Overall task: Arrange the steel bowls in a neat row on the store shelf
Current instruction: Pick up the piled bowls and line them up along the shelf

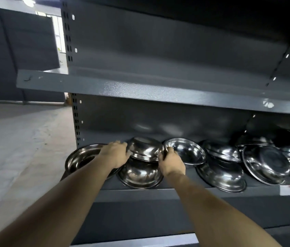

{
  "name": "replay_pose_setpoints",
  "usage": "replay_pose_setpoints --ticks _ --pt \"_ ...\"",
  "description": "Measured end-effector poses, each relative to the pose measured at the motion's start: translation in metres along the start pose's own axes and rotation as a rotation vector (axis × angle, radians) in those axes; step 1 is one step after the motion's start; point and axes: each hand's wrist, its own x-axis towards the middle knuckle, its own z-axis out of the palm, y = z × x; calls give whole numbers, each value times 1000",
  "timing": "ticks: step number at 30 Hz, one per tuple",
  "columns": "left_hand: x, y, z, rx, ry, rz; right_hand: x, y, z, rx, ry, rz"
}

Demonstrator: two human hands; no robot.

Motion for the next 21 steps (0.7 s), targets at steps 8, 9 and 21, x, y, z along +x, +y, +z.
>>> replay_pose_setpoints --ticks 8,9,21 --pt "40 18 17 -30 -69 -38 26 9 9 28 -155 55" --pt "46 19 19 -28 -74 -53 29 8 12 30 -167 64" --pt "71 17 45 -135 -123 -126 42 2 31 127 -220 121"
